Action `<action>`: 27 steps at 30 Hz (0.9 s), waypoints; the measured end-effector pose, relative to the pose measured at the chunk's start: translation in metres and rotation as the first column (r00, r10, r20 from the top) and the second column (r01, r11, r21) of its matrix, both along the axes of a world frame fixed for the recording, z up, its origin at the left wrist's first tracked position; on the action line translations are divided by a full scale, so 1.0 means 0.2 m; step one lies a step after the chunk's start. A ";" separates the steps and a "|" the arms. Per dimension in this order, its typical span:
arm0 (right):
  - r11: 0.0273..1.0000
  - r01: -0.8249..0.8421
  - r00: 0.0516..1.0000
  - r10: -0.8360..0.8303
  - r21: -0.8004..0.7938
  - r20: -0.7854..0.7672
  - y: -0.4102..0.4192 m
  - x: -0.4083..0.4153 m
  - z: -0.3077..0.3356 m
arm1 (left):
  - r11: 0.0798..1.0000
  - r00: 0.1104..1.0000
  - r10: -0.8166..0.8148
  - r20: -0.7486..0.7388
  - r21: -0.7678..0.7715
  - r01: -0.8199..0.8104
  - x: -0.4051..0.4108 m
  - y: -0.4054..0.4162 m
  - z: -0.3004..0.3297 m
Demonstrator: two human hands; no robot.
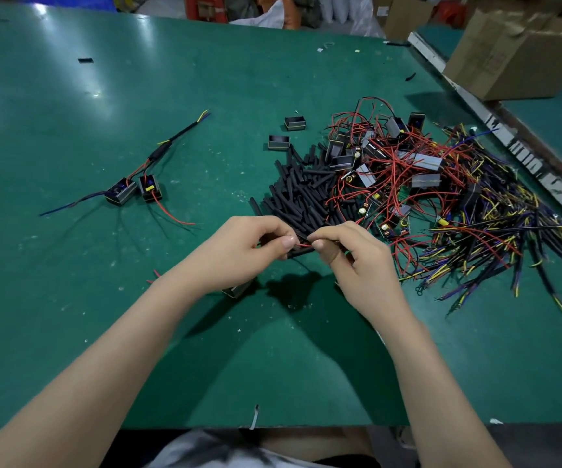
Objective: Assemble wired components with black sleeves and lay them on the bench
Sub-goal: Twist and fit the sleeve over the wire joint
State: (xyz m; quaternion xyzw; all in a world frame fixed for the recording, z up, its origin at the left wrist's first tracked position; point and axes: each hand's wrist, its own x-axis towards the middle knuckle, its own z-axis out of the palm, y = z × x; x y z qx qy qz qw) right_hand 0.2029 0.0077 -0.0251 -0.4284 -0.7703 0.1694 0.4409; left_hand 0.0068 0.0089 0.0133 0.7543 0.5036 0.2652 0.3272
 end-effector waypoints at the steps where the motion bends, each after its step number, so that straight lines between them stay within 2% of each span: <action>1: 0.999 0.011 1.000 -0.011 0.030 0.005 0.00 0.00 0.00 | 1.000 1.000 0.004 0.026 -0.028 -0.004 0.00 0.00 0.00; 7: 0.971 0.039 0.994 -0.062 0.236 0.092 -0.01 -0.05 -0.01 | 0.985 0.979 0.058 0.194 -0.172 -0.025 0.03 0.00 0.02; 13: 0.966 0.095 0.987 -0.124 0.242 0.104 -0.01 -0.07 0.00 | 0.956 0.956 0.129 0.265 -0.288 -0.049 0.04 0.01 0.02; 16: 0.981 0.117 0.989 -0.130 0.155 0.072 -0.02 -0.09 0.01 | 0.966 0.973 0.127 0.191 -0.248 -0.077 0.05 0.01 0.02; 21: 0.965 0.154 0.979 -0.179 -0.214 -0.100 -0.01 -0.12 0.01 | 0.989 0.988 0.144 -0.049 -0.008 -0.145 0.07 0.00 0.01; 23: 0.955 0.156 0.974 -0.192 -0.254 -0.123 -0.01 -0.12 0.00 | 0.984 0.983 0.176 -0.055 0.047 -0.174 0.08 -0.01 -0.01; 27: 0.941 0.183 0.964 -0.229 -0.284 -0.138 0.00 -0.12 0.00 | 0.976 0.979 0.199 0.043 0.086 -0.202 0.07 -0.02 -0.03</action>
